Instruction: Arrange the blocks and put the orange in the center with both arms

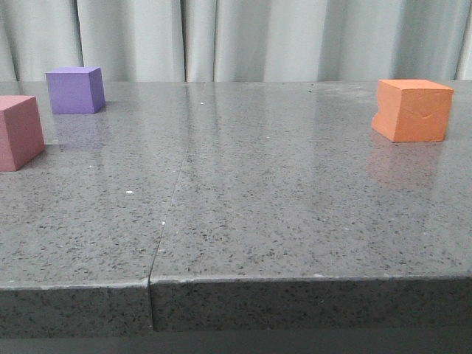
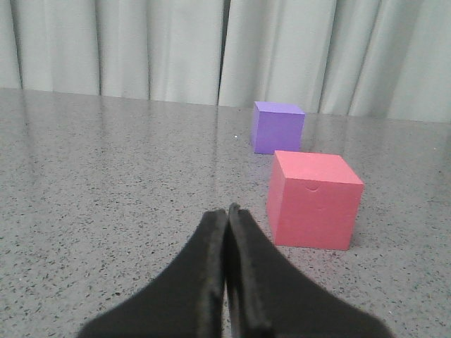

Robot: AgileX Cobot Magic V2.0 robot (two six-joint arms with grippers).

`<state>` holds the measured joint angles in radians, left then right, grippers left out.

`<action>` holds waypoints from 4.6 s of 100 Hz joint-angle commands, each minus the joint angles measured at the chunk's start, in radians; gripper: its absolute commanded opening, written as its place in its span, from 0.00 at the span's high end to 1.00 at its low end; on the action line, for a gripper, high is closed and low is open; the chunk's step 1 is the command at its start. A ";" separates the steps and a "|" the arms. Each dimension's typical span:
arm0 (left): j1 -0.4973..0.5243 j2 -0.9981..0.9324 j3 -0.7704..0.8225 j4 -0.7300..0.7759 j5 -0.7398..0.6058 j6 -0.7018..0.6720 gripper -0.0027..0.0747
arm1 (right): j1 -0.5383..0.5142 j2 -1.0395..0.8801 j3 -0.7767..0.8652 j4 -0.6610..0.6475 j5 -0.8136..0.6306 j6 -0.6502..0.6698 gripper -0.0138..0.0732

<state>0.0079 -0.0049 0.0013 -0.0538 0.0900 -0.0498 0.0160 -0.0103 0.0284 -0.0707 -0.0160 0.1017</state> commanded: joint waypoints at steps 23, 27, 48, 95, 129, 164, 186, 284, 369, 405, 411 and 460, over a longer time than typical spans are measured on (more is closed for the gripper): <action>0.001 -0.029 0.040 0.001 -0.081 -0.002 0.99 | 0.001 -0.024 -0.020 -0.001 -0.132 -0.008 0.92; 0.001 -0.029 0.040 0.001 -0.081 -0.002 0.99 | 0.001 -0.023 -0.027 0.000 -0.126 -0.008 0.92; 0.001 -0.029 0.040 0.001 -0.081 -0.002 0.99 | 0.001 0.019 -0.155 0.004 0.023 -0.008 0.92; 0.001 -0.029 0.040 0.001 -0.081 -0.002 0.99 | 0.001 0.422 -0.561 0.025 0.361 -0.008 0.92; 0.001 -0.029 0.040 0.001 -0.081 -0.002 0.99 | 0.001 0.786 -0.835 0.030 0.603 -0.008 0.84; 0.001 -0.029 0.040 0.001 -0.081 -0.002 0.99 | 0.047 1.022 -1.042 0.071 0.711 -0.008 0.07; 0.001 -0.029 0.040 0.001 -0.081 -0.002 0.99 | 0.103 1.204 -1.238 0.136 0.896 -0.008 0.10; 0.001 -0.029 0.040 0.001 -0.081 -0.002 0.99 | 0.103 1.839 -1.807 0.121 1.177 -0.008 0.10; 0.001 -0.029 0.040 0.001 -0.081 -0.002 0.99 | 0.103 1.918 -1.807 0.122 1.155 -0.008 0.44; 0.001 -0.029 0.040 0.001 -0.081 -0.002 0.99 | 0.156 1.916 -1.947 0.109 1.325 0.101 0.44; 0.001 -0.029 0.040 0.001 -0.081 -0.002 0.99 | 0.176 1.916 -1.983 0.104 1.340 0.146 0.44; 0.001 -0.029 0.040 0.001 -0.081 -0.002 0.99 | 0.416 1.952 -2.106 0.108 1.349 0.326 0.44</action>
<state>0.0079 -0.0049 0.0013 -0.0538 0.0900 -0.0480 0.4064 1.9738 -2.0229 0.0362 1.2448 0.4124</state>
